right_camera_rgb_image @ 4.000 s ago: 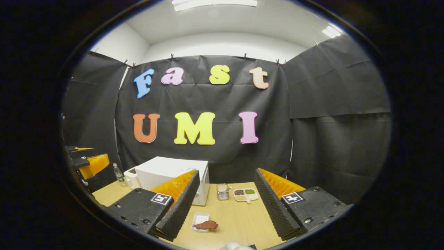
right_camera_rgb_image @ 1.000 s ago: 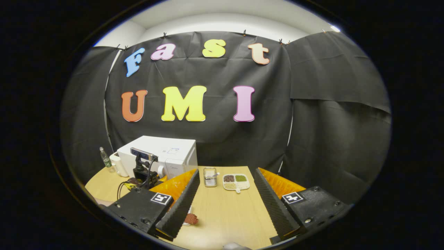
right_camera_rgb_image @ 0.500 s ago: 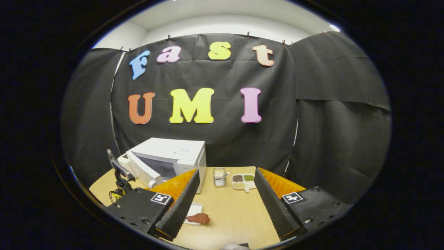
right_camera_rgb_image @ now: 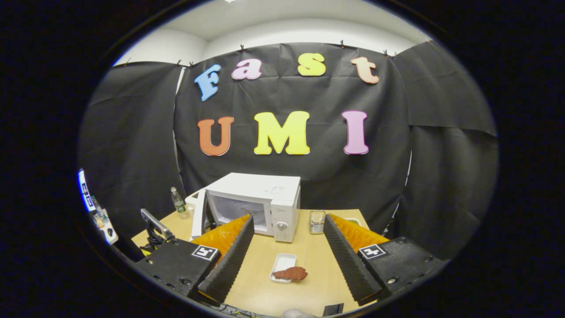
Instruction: Open the microwave oven with the left hand, put the food in, and close the microwave oven.
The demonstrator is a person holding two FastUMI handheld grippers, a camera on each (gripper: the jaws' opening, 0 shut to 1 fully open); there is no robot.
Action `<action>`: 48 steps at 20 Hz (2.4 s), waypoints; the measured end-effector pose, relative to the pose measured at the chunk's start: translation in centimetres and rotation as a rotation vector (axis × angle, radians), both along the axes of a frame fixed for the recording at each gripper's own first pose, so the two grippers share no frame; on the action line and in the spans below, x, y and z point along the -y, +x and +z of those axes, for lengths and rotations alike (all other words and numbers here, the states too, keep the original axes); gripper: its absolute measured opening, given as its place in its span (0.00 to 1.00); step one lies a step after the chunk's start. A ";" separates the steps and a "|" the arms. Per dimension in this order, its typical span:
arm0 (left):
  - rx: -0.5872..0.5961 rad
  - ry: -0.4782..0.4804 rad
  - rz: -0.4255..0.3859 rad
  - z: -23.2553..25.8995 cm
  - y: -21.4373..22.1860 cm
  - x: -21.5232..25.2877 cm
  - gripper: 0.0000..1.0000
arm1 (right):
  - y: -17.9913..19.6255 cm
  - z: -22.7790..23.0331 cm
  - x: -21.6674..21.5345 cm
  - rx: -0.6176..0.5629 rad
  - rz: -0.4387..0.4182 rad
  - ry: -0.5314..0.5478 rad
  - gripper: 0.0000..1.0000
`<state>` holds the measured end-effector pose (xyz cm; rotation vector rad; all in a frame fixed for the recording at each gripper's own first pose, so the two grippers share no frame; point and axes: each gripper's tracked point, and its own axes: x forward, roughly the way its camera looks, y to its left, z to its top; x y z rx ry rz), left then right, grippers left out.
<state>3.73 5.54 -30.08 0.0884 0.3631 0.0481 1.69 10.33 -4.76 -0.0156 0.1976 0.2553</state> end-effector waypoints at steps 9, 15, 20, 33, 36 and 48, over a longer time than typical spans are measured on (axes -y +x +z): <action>0.039 -0.003 0.061 1.8 -1.7 -3.8 0.88 | -2.3 -0.5 -1.0 0.004 0.037 -0.017 0.92; 0.031 -0.019 0.118 1.7 -3.5 -6.5 0.96 | -3.2 -1.2 -1.0 -0.004 0.048 -0.013 0.92; 0.035 0.017 0.209 1.7 -5.7 -11.6 0.95 | -3.6 -2.1 -0.9 -0.017 0.048 -0.004 0.92; 0.016 0.015 0.377 1.5 -10.9 -18.1 0.95 | -0.5 -12.0 3.0 -0.168 0.025 0.002 1.00; 0.022 0.013 0.329 2.5 -10.7 -14.8 0.95 | 1.8 -18.2 4.6 -0.275 0.032 -0.027 0.92; -0.010 0.041 0.239 4.6 -3.8 -6.4 0.95 | 9.0 -31.4 2.9 -0.736 0.199 0.298 0.60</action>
